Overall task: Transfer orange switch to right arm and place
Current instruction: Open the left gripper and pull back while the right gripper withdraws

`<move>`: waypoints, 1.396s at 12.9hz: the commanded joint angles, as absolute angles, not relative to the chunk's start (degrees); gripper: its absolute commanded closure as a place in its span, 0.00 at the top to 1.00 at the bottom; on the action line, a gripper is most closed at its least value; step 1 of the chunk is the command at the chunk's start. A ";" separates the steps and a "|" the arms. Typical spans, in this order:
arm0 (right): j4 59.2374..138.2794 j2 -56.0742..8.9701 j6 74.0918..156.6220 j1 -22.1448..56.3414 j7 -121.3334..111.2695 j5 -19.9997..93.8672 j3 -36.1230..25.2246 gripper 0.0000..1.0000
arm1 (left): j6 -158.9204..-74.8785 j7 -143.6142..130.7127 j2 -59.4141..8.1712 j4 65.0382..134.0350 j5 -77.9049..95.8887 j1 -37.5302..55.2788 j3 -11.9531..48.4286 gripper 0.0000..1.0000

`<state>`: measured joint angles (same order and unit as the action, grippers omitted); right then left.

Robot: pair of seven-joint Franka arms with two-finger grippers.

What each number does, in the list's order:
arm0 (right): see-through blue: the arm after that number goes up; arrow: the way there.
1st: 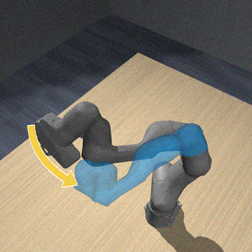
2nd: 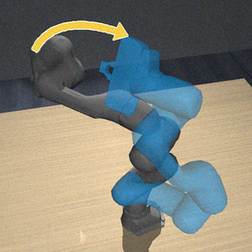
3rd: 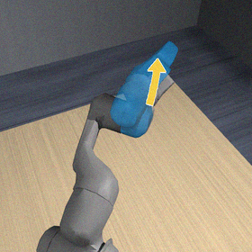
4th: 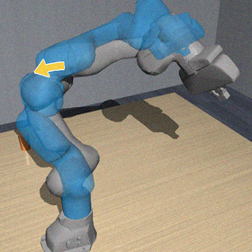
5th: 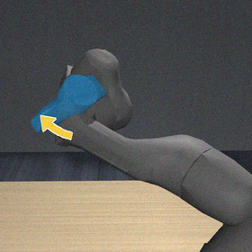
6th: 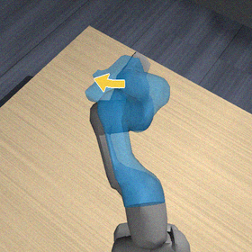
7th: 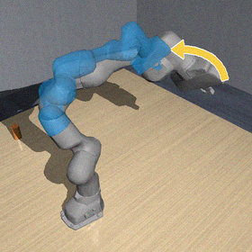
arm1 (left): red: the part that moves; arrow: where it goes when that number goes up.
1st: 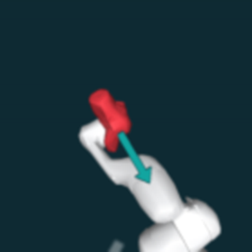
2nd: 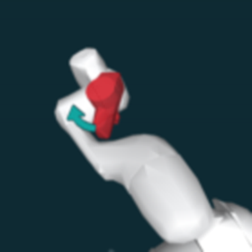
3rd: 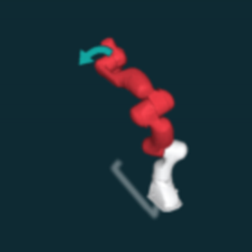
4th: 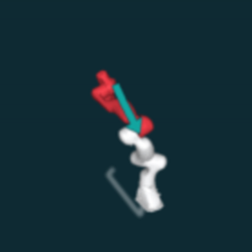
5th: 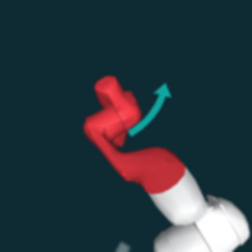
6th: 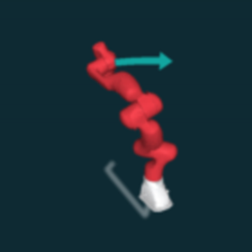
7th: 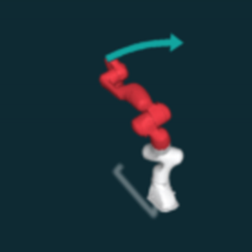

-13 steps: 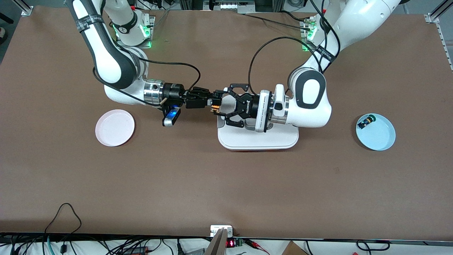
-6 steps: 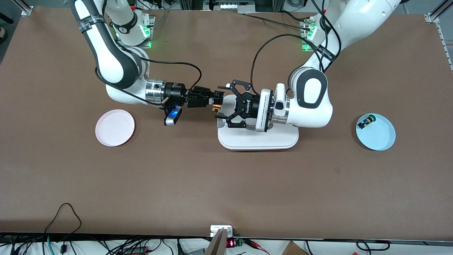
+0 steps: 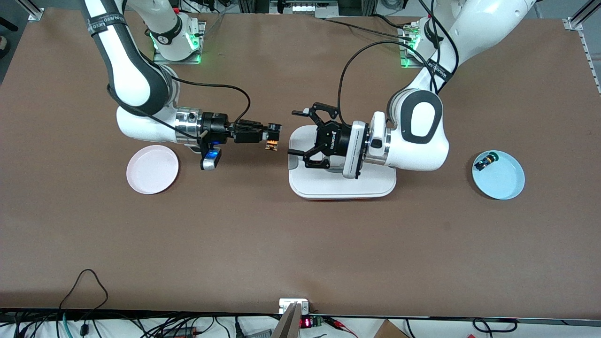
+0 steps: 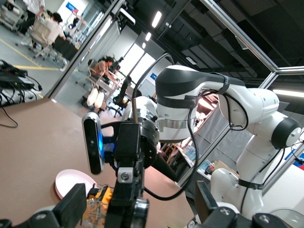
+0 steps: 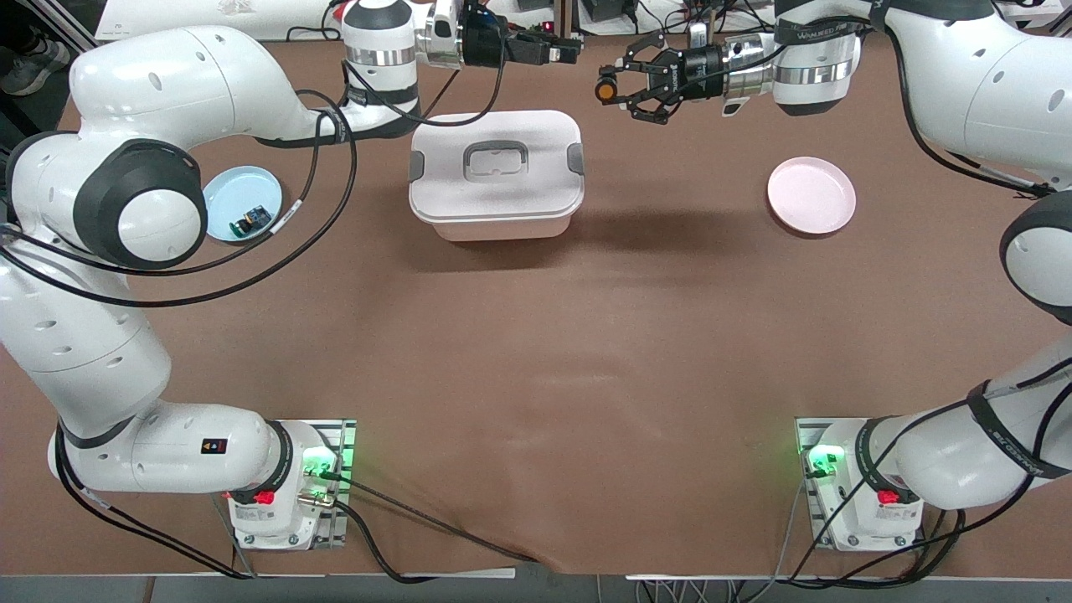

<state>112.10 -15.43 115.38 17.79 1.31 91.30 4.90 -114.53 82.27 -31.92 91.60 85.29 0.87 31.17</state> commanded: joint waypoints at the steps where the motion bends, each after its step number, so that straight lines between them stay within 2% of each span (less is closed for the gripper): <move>1: 111.01 -13.89 114.43 15.39 0.97 80.82 5.36 0.16 | -110.93 69.93 -30.94 87.38 77.12 0.27 30.59 1.00; 7: 109.43 -12.83 110.23 11.08 -1.49 56.99 5.36 0.15 | -99.08 47.06 -31.03 84.64 60.51 -4.03 30.50 1.00; 11: 109.51 -13.18 106.88 9.06 -10.09 42.15 5.36 0.15 | -87.39 32.30 -31.11 82.36 48.11 -8.69 30.50 1.00; 16: 109.69 -13.36 108.19 8.88 -29.04 9.73 5.36 0.16 | -71.75 13.13 -31.03 72.97 26.68 -9.84 30.50 1.00; 18: 110.39 -13.53 111.25 7.47 -37.57 5.64 5.36 0.16 | -67.00 8.37 -31.03 69.71 18.41 -10.72 30.41 1.00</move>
